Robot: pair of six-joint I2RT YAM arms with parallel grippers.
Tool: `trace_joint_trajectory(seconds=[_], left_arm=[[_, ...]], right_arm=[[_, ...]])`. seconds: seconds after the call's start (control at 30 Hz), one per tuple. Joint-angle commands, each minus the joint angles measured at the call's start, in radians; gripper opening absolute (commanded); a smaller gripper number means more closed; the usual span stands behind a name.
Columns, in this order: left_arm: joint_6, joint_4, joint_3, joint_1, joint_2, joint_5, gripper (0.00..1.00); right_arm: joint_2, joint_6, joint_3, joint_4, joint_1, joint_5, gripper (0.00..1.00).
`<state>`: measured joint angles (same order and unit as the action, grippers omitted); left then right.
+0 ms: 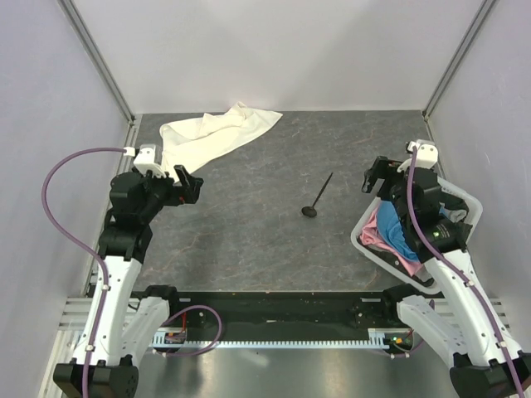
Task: Fold the napkin, place the utensils inside, and roll it up
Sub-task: Move the napkin to the centre of the board
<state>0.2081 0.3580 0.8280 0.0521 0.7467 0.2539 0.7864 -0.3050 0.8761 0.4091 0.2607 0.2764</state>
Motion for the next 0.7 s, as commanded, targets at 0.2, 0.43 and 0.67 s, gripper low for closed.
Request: trace_joint_trajectory(seconds=[0.2,0.43,0.67], left_arm=[[-0.030,-0.025,0.008,0.000,0.066,-0.119,0.97],[-0.035,0.005,0.188,0.000,0.396,-0.211,0.87],[-0.007,0.022,0.414,-0.024,0.888,-0.258,0.73]], right_arm=[[0.094,0.004,0.049,-0.139,0.002,0.038,0.93],[0.188,-0.013,0.060,-0.211,0.002,-0.003,0.93],[0.293,-0.005,0.070,-0.273,0.002,-0.075,0.93]])
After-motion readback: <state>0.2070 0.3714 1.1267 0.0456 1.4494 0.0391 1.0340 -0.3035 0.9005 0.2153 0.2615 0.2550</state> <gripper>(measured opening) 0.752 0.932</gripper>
